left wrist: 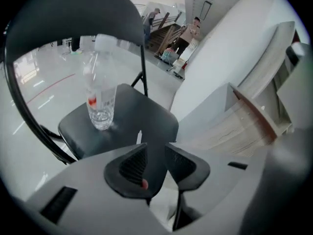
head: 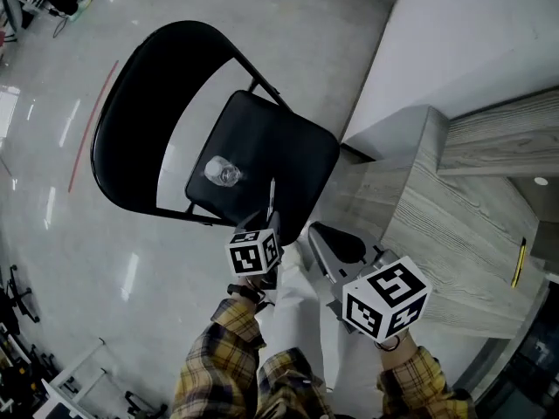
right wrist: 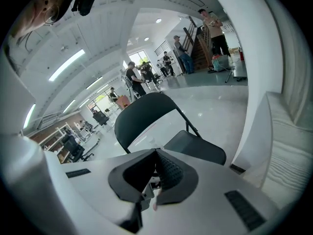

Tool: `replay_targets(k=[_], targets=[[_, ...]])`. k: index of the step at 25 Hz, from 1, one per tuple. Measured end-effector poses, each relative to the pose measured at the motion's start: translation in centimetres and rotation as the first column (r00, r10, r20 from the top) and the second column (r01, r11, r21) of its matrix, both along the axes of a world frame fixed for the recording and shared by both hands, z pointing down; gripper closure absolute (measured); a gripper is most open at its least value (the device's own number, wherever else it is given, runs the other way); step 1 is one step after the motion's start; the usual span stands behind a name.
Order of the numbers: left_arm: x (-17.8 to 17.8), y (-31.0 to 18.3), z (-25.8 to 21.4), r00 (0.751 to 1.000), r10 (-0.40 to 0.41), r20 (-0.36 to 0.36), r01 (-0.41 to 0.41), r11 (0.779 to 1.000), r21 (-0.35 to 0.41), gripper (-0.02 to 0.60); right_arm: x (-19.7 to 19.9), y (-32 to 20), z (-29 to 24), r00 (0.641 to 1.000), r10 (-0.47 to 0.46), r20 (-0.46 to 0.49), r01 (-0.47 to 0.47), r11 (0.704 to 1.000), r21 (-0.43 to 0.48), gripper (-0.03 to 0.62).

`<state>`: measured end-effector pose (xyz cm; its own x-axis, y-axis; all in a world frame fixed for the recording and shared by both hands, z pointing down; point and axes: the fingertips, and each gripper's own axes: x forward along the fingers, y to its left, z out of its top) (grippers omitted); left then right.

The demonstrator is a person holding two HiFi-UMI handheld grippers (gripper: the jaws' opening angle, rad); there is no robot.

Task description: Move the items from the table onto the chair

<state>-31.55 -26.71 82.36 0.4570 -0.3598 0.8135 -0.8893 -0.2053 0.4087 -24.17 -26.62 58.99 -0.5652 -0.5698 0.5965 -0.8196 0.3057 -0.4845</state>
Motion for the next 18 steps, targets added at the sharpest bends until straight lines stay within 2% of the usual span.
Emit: replay_targets(k=[4,8,13,18], targets=[[1.2,-1.7,-7.6,1.0,0.008,-0.006,-0.007,0.993,0.119,0.522,0.9,0.3,-4.2,1.0,0.014,0.011,-0.014,0.999,0.042,0.577],[2.3,-2.2,-16.7,0.999,0.041,0.014,-0.043,0.965,0.257,0.566,2.1,1.6,-9.3,0.999,0.032,0.03,-0.034,0.995,0.092,0.577],[4.7,-3.4,-27.9,0.996,0.084,0.005,-0.078,0.903,0.422,0.577,4.8,2.4,-16.1,0.998,0.05,0.048,-0.059,0.972,0.226,0.577],[10.8,-1.1,-37.8,0.984,0.178,0.02,-0.161,0.828,0.538,0.577,10.8,5.5,-22.6,0.995,0.093,0.043,-0.102,0.936,0.336,0.577]])
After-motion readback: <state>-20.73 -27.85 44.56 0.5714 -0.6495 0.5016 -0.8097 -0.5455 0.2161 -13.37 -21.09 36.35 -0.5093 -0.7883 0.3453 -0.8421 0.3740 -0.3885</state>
